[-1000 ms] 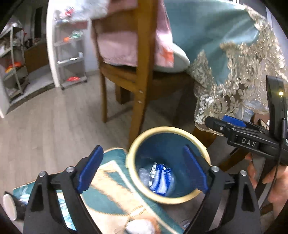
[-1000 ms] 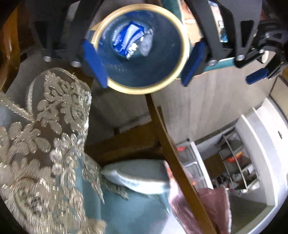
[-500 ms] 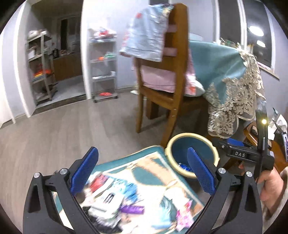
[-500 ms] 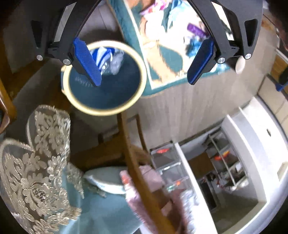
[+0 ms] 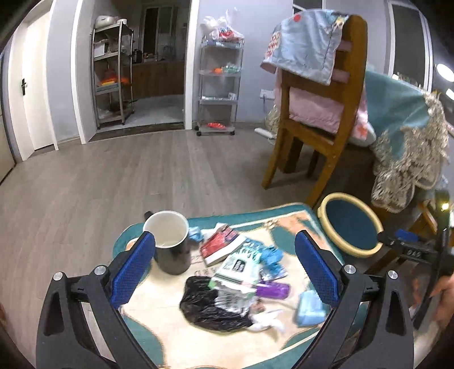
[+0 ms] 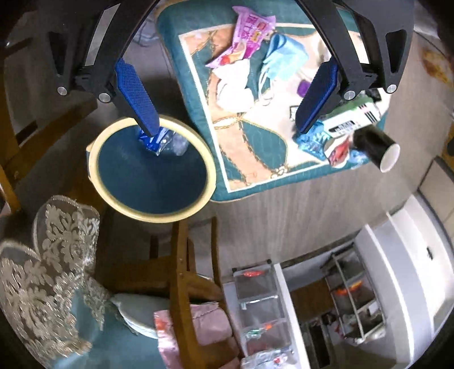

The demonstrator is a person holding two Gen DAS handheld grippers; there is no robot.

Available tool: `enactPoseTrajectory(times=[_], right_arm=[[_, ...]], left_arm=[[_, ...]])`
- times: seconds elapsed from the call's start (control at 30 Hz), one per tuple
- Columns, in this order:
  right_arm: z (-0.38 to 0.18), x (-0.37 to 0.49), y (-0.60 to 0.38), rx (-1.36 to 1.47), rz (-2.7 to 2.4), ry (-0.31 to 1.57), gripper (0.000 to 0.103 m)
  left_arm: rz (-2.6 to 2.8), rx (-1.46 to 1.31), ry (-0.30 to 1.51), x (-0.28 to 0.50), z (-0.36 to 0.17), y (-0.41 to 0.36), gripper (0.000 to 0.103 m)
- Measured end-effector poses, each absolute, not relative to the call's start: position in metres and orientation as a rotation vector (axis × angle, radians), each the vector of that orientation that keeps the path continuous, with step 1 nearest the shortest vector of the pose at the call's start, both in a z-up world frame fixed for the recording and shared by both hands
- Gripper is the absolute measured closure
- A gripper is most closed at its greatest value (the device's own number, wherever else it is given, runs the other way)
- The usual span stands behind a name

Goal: Collect trash
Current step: 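Move both tools back from the bin over the trash on the cushion, then grasp the blue glove with the left tool while the right tool grasps the white tissue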

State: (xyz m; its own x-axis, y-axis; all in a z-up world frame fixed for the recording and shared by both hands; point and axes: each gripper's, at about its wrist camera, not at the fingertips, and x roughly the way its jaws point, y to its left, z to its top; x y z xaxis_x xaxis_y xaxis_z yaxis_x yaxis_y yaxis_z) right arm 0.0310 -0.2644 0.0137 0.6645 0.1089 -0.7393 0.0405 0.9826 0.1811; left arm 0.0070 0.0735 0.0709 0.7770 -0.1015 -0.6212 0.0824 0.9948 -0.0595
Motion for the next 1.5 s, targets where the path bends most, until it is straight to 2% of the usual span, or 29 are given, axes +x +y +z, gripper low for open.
enactPoseTrajectory(times=[0.4, 1.0, 1.5], right_arm=[[-0.03, 0.057, -0.254, 0.095, 0.018, 0.955, 0.007], [-0.057, 0.076, -0.256, 0.098, 0.069, 1.032, 0.007], [-0.095, 0.091, -0.253, 0.09, 0.104, 1.201, 0.007]], left_arm=[[-0.092, -0.005, 0.782, 0.031, 0.034, 0.065, 0.006], [-0.164, 0.106, 0.867, 0.087, -0.016, -0.016, 0.006], [-0.189, 0.141, 0.999, 0.121, -0.074, -0.06, 0.006]])
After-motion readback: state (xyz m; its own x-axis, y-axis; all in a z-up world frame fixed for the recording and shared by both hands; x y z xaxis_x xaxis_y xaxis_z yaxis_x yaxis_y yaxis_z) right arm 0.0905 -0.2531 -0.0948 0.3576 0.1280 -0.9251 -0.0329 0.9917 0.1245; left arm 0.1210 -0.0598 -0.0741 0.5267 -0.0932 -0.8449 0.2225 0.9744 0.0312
